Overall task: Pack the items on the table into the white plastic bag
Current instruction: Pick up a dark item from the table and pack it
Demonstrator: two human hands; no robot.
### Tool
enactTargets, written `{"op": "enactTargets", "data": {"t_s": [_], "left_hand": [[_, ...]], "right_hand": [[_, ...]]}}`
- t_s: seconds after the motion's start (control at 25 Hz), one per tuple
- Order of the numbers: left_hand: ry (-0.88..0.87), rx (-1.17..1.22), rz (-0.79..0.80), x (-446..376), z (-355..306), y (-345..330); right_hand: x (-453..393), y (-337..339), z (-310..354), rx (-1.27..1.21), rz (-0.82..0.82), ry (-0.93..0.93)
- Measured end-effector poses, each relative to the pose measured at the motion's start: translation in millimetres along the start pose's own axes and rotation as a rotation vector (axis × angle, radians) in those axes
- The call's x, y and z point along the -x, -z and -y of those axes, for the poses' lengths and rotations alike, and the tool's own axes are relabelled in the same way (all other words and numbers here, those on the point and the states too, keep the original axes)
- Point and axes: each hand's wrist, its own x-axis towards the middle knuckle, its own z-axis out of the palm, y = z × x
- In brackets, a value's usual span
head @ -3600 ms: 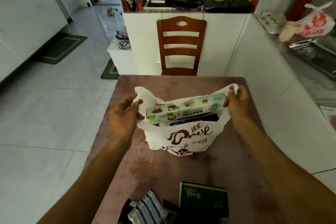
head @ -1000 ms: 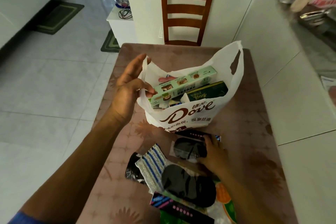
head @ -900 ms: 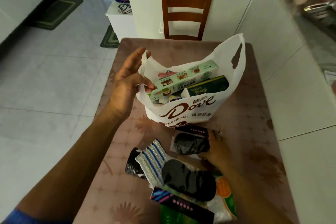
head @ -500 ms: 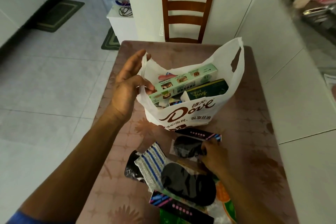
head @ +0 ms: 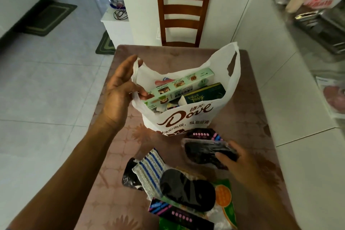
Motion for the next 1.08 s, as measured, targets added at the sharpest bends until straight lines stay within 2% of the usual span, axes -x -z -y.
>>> {"op": "enactTargets", "data": {"t_s": [0.08, 0.16, 0.24, 0.32, 0.44, 0.56, 0.68, 0.76, 0.84, 0.92, 0.96, 1.0, 1.04, 1.08], "left_hand": [[-0.004, 0.015, -0.007, -0.2, -1.7, 1.1], [0.006, 0.032, -0.007, 1.3, -2.3, -1.3], [0.011, 0.039, 0.006, 4.0, -2.7, -1.5], [0.013, 0.040, 0.026, 6.5, -4.0, 1.3], [0.027, 0.036, 0.018, 8.6, -8.1, 7.2], [0.044, 0.049, 0.003, 9.0, -11.0, 10.7], [0.051, 0.036, 0.004, 10.1, -8.9, 11.3], [0.053, 0.029, 0.009, 12.6, -7.2, 9.7], [0.057, 0.016, 0.022, 14.3, -5.3, 7.6], [0.054, 0.006, 0.027, 16.0, -3.9, 6.2], [0.045, -0.001, 0.026, 16.2, -3.2, 5.8], [0.039, -0.007, 0.025, 16.5, -1.4, 6.0], [0.034, -0.010, 0.024, 16.2, -0.4, 6.1], [0.033, -0.009, 0.023, 16.1, 0.6, 6.4]], "right_hand": [[26.3, 37.9, 50.7, -0.125, -0.081, 0.134], [21.5, 61.3, 91.7, -0.149, -0.171, 0.310], [-8.2, 60.9, 130.7, -0.163, -0.137, 0.389], [-48.7, 50.9, 158.0, -0.061, -0.064, 0.462], [-107.0, 30.4, 166.1, 0.133, 0.136, 0.449], [-137.0, 17.3, 155.1, 0.273, 0.218, 0.446], [-140.0, 13.0, 149.9, 0.234, 0.275, 0.372], [-135.8, 6.0, 149.4, 0.129, 0.202, 0.333], [-115.7, -5.2, 146.5, -0.017, -0.040, 0.358], [-78.2, -22.7, 124.6, -0.096, -0.297, 0.469], [-55.6, -33.7, 104.2, -0.061, -0.330, 0.561], [-32.2, -46.5, 79.1, 0.020, -0.255, 0.628], [-12.5, -60.3, 51.0, 0.142, -0.085, 0.633], [1.1, -73.7, 21.5, 0.312, 0.154, 0.546]]}}
